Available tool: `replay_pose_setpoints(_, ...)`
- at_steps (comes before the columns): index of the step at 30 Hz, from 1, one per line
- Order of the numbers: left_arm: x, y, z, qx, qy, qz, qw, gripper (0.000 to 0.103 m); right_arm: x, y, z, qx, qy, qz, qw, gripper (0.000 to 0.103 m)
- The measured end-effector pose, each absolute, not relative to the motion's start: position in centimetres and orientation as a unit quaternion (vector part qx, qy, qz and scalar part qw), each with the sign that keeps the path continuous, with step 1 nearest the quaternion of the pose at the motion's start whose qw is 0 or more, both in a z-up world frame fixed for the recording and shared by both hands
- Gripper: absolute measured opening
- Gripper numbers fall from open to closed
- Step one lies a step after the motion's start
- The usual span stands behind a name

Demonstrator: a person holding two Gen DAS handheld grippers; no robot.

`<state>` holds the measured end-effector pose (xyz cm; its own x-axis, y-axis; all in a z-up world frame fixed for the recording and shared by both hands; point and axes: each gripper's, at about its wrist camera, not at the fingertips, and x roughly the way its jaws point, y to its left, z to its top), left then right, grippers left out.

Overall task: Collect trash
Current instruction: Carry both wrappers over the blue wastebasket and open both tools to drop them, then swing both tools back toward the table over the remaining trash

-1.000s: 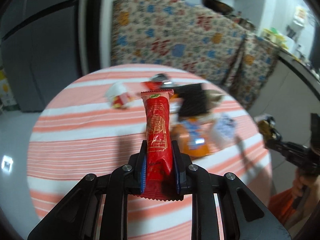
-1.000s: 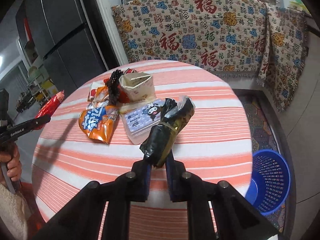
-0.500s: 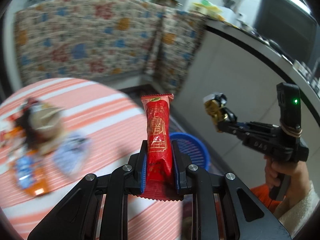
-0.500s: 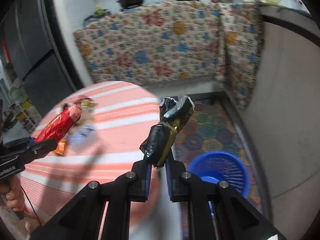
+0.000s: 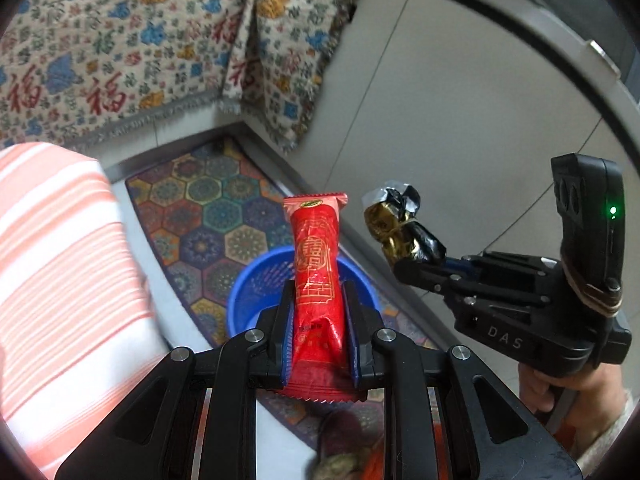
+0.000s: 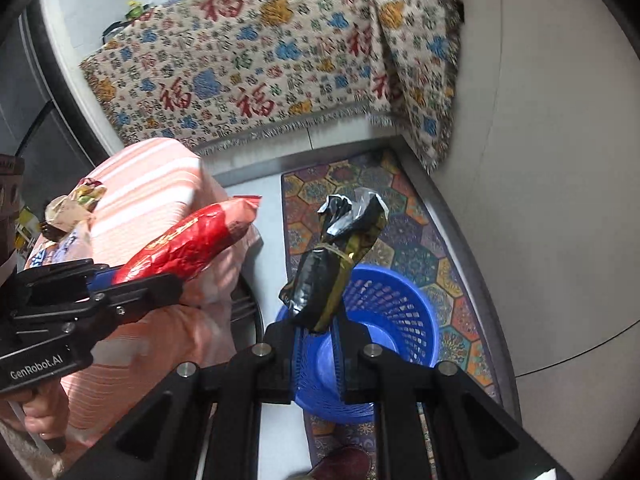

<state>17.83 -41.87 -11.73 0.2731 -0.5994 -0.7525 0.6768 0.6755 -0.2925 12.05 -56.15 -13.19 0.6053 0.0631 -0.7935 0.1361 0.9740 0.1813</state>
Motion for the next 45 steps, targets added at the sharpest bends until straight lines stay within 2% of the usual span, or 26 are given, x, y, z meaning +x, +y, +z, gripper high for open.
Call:
replay_pose_setpoints(11, 18.4, -45.7, -16.3, 0.079, 0.469, -0.398, 0.785, 0.024, 13.8, -60.4, -17.3, 0.162, 0.473, -0.025, 0.865, 0.015)
replay_pose_setpoints(12, 18.5, -45.9, -16.7, 0.081, 0.469, -0.398, 0.784, 0.026, 14.0, -60.6, -17.7, 0.167, 0.476, -0.021, 0.863, 0.016)
replay_pose_setpoints(14, 18.6, -46.5, -17.5, 0.09, 0.471, -0.394, 0.784, 0.046, 14.4, -60.8, -18.3, 0.173, 0.479, -0.019, 0.86, 0.019)
replay_pose_setpoints(15, 18.5, -46.7, -17.7, 0.093, 0.469, -0.391, 0.786, 0.049, 14.6, -60.9, -18.6, 0.175, 0.482, -0.02, 0.858, 0.021)
replay_pose_setpoints(17, 18.6, -46.9, -18.1, 0.095, 0.47, -0.389, 0.786, 0.051, 14.8, -61.0, -19.1, 0.177, 0.487, -0.022, 0.855, 0.036)
replay_pose_setpoints(18, 18.6, -47.0, -18.0, 0.095, 0.472, -0.388, 0.786, 0.052, 14.8, -61.0, -19.2, 0.176, 0.487, -0.025, 0.855, 0.039)
replay_pose_setpoints(23, 17.6, -45.2, -15.9, 0.083, 0.452, -0.389, 0.798, 0.064, 14.4, -61.2, -17.9, 0.169, 0.47, -0.04, 0.865, 0.044)
replay_pose_setpoints(27, 15.8, -41.3, -12.7, 0.064, 0.432, -0.392, 0.81, 0.069, 13.7, -60.0, -15.2, 0.13, 0.439, -0.059, 0.887, 0.045)
replay_pose_setpoints(32, 13.5, -34.3, -9.9, 0.039, 0.423, -0.374, 0.824, 0.077, 12.6, -56.4, -11.2, 0.084, 0.39, -0.059, 0.915, 0.052)
replay_pose_setpoints(39, 11.6, -22.6, -11.7, 0.069, 0.453, -0.283, 0.842, 0.077, 11.4, -46.7, -7.4, 0.041, 0.341, 0.002, 0.939, 0.056)
replay_pose_setpoints(45, 12.3, -12.9, -12.7, 0.061, 0.467, -0.195, 0.86, 0.077, 11.7, -36.7, -8.3, 0.013, 0.367, 0.099, 0.925, 0.058)
